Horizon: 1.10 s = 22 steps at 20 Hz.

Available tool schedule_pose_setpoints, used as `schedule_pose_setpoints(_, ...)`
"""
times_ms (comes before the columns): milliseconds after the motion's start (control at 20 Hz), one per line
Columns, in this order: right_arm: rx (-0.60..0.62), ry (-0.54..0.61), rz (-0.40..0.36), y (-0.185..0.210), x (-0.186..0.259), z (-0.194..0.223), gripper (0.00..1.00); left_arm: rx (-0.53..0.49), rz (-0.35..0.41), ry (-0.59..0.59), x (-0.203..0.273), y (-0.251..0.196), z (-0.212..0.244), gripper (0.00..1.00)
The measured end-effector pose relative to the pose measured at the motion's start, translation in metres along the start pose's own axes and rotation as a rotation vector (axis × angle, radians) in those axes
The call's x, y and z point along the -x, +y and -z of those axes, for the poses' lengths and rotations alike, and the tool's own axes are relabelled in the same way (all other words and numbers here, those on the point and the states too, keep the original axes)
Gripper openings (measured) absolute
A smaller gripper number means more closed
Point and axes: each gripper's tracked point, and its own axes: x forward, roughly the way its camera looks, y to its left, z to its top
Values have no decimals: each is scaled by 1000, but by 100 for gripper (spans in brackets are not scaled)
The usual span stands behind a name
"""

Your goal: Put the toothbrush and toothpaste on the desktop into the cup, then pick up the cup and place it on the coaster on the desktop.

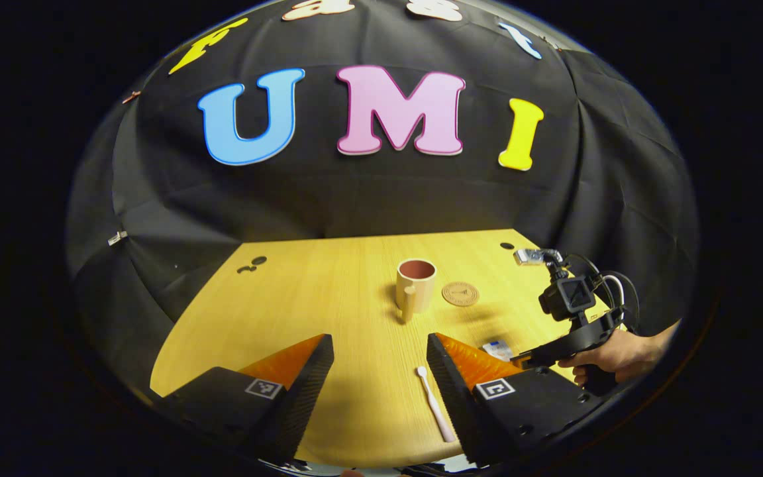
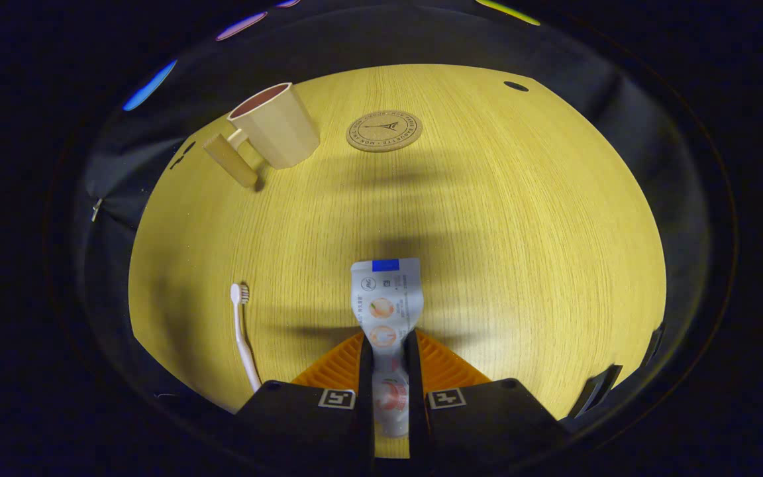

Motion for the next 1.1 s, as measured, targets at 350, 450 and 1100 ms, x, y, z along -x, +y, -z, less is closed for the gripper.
schedule_pose_setpoints(350, -29, -205, -121, -23, 47, -33, 20, 25, 4, 260, -39, -40, 81, 80)
schedule_pose_setpoints(450, -10, -260, -134, -33, 65, -42, 20, 32, -2, 329, -48, -48, 100, 80)
schedule_pose_setpoints(1100, 72, -451, -192, -66, 152, -87, 20, 21, -34, 578, -98, -62, 167, 57)
